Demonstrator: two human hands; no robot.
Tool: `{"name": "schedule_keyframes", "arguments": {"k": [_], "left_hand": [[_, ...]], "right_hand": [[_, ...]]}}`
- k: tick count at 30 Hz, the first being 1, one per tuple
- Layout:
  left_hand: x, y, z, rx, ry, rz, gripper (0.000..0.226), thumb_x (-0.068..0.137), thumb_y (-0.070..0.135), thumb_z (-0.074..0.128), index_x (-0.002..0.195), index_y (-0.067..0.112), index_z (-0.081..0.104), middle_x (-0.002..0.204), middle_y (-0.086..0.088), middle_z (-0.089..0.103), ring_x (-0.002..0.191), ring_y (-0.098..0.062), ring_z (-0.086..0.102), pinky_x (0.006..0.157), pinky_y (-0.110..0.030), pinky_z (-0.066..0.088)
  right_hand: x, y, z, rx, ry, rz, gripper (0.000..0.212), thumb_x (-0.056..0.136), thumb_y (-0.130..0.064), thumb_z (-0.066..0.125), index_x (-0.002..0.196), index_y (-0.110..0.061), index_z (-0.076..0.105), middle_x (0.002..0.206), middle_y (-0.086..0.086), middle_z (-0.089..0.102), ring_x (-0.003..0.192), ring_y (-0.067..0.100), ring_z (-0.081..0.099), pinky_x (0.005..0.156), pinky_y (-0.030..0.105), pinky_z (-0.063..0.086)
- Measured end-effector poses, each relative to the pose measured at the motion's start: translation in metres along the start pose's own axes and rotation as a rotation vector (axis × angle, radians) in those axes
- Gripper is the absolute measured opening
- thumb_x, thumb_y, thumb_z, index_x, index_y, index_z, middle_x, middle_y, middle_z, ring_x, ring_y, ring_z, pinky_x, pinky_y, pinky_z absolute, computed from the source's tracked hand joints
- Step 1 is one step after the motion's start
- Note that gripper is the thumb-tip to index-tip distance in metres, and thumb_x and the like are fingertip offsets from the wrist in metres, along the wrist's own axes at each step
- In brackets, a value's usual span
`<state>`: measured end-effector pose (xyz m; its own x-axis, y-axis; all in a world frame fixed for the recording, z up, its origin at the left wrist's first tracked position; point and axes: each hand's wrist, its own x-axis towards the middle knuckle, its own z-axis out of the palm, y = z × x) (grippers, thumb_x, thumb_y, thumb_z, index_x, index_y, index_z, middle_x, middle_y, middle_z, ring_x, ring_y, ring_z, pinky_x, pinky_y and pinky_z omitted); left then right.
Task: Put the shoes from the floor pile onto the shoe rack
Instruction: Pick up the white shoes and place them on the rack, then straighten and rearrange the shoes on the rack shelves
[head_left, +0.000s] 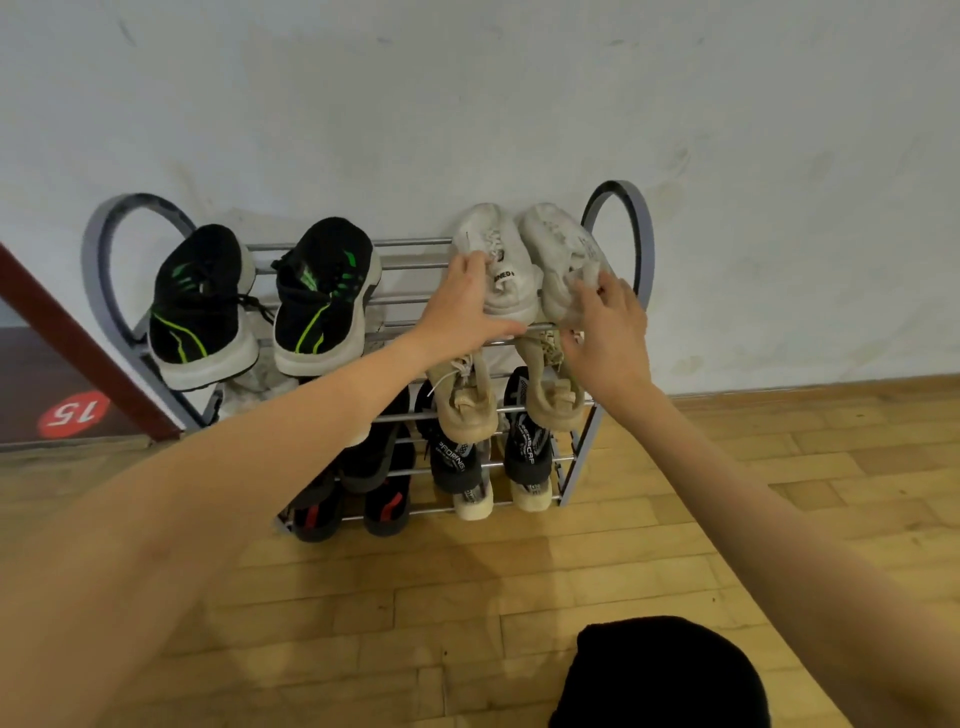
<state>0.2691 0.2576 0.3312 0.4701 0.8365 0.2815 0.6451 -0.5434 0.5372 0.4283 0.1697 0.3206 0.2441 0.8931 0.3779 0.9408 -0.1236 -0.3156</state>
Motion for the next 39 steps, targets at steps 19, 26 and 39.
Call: {"name": "schedule_keyframes", "arguments": {"k": [19, 26, 39], "left_hand": [[-0.161, -0.145, -0.157, 0.32, 0.336, -0.272, 0.055, 0.077, 0.04, 0.075, 0.118, 0.006, 0.06, 0.123, -0.017, 0.051, 0.119, -0.032, 0.046, 0.096, -0.043, 0.045], [-0.169, -0.163, -0.152, 0.264, 0.213, -0.133, 0.055, 0.078, 0.021, 0.076, 0.126, 0.005, 0.056, 0.144, -0.021, 0.039, 0.139, -0.036, 0.029, 0.114, -0.048, 0.028], [-0.155, -0.185, -0.17, 0.208, 0.379, 0.016, 0.04, 0.08, 0.0, 0.069, 0.119, 0.001, 0.058, 0.119, -0.014, 0.061, 0.129, -0.029, 0.046, 0.108, -0.034, 0.036]], "right_hand": [[-0.031, -0.204, 0.059, 0.221, -0.292, -0.376, 0.096, 0.085, -0.053, 0.062, 0.154, -0.021, 0.004, 0.156, 0.026, 0.014, 0.143, 0.04, 0.015, 0.115, 0.048, 0.019], [-0.015, -0.213, 0.074, 0.184, -0.207, -0.354, 0.081, 0.081, -0.056, 0.065, 0.144, -0.012, 0.041, 0.148, 0.02, 0.04, 0.14, 0.032, 0.031, 0.113, 0.039, 0.016], [-0.007, -0.229, 0.088, 0.344, -0.12, -0.355, 0.048, 0.089, -0.036, 0.065, 0.132, -0.016, 0.058, 0.143, 0.01, 0.051, 0.138, 0.042, 0.032, 0.113, 0.055, 0.027]]}}
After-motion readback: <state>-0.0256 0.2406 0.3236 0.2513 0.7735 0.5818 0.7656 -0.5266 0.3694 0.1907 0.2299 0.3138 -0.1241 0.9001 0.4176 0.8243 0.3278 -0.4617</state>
